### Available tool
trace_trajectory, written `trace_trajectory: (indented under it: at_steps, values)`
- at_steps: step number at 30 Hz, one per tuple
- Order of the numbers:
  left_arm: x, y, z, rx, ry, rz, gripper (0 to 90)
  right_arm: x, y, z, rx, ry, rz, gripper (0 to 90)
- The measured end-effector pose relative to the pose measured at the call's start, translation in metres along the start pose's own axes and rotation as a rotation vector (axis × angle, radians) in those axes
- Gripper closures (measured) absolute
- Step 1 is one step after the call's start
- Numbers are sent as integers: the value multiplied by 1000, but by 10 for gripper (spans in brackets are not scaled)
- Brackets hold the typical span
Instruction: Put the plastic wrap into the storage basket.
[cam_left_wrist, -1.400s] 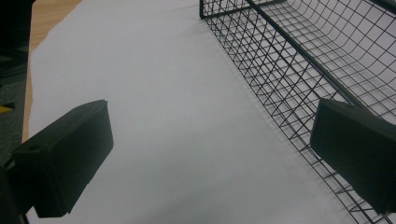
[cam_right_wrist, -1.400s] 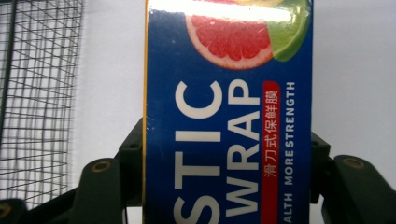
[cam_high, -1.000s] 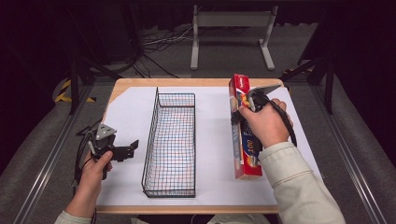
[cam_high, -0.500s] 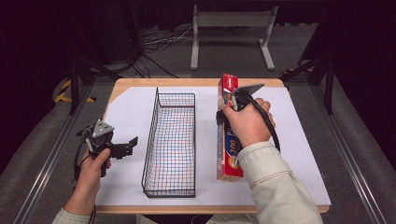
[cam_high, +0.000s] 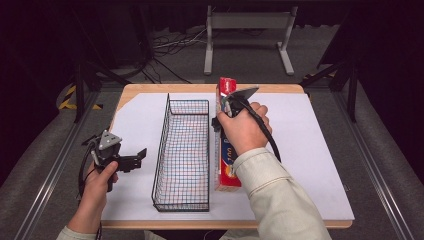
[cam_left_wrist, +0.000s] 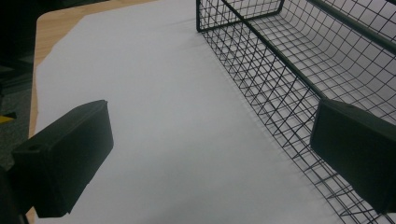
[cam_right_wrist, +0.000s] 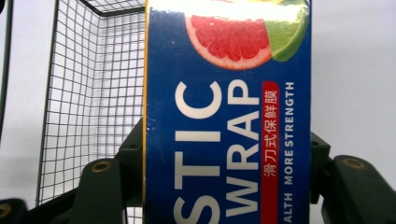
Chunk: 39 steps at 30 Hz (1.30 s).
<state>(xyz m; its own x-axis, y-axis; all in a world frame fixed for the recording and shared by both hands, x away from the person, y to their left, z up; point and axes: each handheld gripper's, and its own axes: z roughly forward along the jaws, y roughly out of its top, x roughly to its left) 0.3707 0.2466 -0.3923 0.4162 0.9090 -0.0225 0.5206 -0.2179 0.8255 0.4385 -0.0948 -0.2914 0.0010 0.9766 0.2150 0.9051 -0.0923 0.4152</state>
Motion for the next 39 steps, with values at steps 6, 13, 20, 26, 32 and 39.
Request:
trace_trajectory:
  at_steps: [6, 13, 20, 26, 32, 39]
  values:
    - [3, -4, -4, 3, 13, -11, 1, 17, 0, 3, 11, 26, -17, 399]
    - [4, -6, -7, 2, 20, -18, 1, 43, -1, 9, 11, 65, -32, 399]
    - [6, -5, -5, 2, 12, -21, 1, 65, -1, 12, 13, 88, -59, 399]
    - [4, -2, -1, 4, 5, -16, 1, 77, -2, 16, 11, 120, -64, 398]
    - [2, 0, 1, 1, -2, -12, 1, 79, -5, 19, -6, 148, -54, 398]
    - [1, 1, 4, 2, -7, -8, 1, 82, -9, 31, -8, 137, -43, 398]
